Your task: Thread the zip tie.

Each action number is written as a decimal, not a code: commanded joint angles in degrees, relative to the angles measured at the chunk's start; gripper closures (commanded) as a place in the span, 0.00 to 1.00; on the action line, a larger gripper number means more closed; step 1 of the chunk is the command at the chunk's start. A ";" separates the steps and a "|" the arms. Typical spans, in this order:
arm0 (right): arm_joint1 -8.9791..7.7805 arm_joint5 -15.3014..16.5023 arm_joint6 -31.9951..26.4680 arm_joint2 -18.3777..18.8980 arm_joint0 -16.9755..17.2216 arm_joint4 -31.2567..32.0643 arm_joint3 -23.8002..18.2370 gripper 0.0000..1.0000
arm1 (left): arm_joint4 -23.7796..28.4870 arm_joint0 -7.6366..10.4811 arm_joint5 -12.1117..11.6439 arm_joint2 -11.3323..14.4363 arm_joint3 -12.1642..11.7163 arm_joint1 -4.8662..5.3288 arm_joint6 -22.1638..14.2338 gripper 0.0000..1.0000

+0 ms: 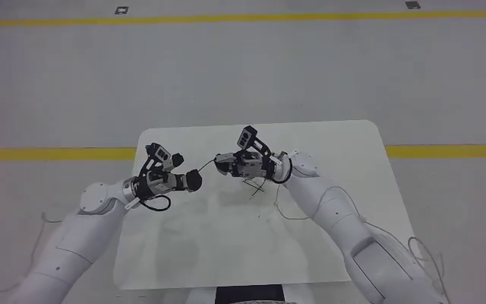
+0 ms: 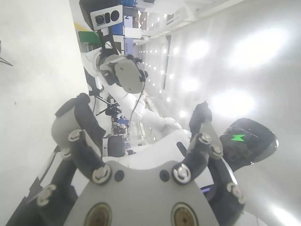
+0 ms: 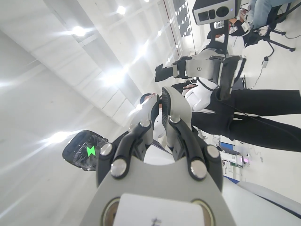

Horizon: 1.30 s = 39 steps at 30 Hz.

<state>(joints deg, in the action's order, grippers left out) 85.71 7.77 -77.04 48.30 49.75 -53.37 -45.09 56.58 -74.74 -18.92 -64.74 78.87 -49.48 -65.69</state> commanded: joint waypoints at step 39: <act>-2.06 1.85 14.98 3.41 6.49 13.79 -13.62 1.00 | -2.01 -1.11 1.11 -0.85 1.75 -1.38 4.13 0.31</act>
<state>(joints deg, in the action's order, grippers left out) 83.75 9.79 -62.13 51.58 56.14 -39.94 -58.39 54.69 -75.77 -17.88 -65.52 80.69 -50.84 -61.59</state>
